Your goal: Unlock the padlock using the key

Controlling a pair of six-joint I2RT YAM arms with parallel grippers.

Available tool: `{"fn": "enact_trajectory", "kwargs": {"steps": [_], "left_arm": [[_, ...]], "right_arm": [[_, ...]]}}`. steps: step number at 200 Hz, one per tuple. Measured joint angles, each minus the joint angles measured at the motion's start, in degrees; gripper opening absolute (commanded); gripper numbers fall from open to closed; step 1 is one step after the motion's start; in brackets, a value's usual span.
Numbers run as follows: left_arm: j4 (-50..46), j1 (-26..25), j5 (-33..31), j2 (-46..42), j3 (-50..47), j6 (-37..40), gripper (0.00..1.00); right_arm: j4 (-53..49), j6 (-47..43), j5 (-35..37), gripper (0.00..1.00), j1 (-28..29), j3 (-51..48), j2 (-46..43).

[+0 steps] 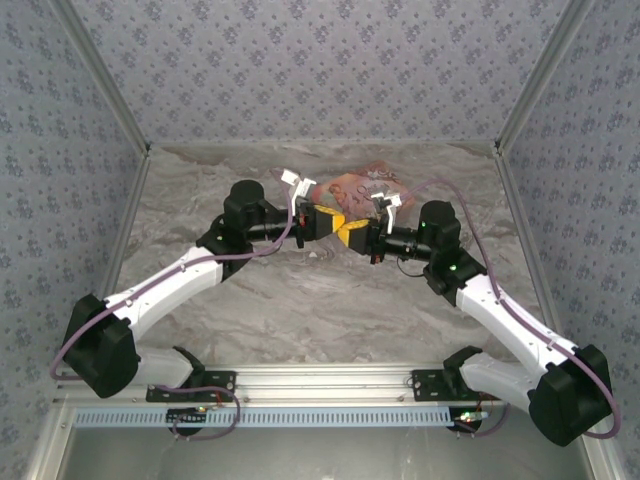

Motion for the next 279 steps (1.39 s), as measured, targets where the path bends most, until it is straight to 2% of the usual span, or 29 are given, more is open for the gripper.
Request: {"fn": "enact_trajectory", "kwargs": {"steps": [25,52,70,106,131,154,189,230,279], "left_arm": [[0.00,0.00,-0.31,0.00,-0.04,0.00,0.02],[-0.07,0.04,-0.87,-0.02,-0.04,0.02,0.37],[-0.57,0.57,-1.77,-0.35,-0.04,0.72,0.57],[-3.17,2.54,-4.96,-2.60,-0.09,1.64,0.80],[-6.34,3.87,-9.18,-4.11,-0.09,2.89,0.86],[-9.81,4.24,-13.94,-3.67,-0.09,3.02,0.88],[-14.78,4.24,-18.91,3.76,0.24,1.49,0.97],[-17.64,4.24,-19.28,15.96,1.68,-4.28,0.99],[-18.86,4.24,-18.21,24.92,8.07,-10.62,0.99]], "right_arm": [[0.07,0.11,0.13,0.00,-0.07,-0.07,-0.07],[-0.33,0.04,0.63,0.00,-0.04,-0.07,-0.42],[-1.62,-0.44,1.64,0.00,-0.09,-0.07,-1.14],[-4.79,-1.46,4.98,0.00,-1.05,-0.96,-2.86],[-7.30,-2.16,7.78,0.00,-1.29,-2.29,-4.00],[-9.77,-2.84,11.08,0.00,-1.29,-3.19,-4.72],[-16.20,-3.48,21.73,0.00,-1.31,-3.39,-5.27],[-26.14,-3.41,34.91,0.00,-1.68,-3.50,-4.68],[-28.81,-2.10,39.85,0.00,-1.79,-6.93,-5.44]]}}
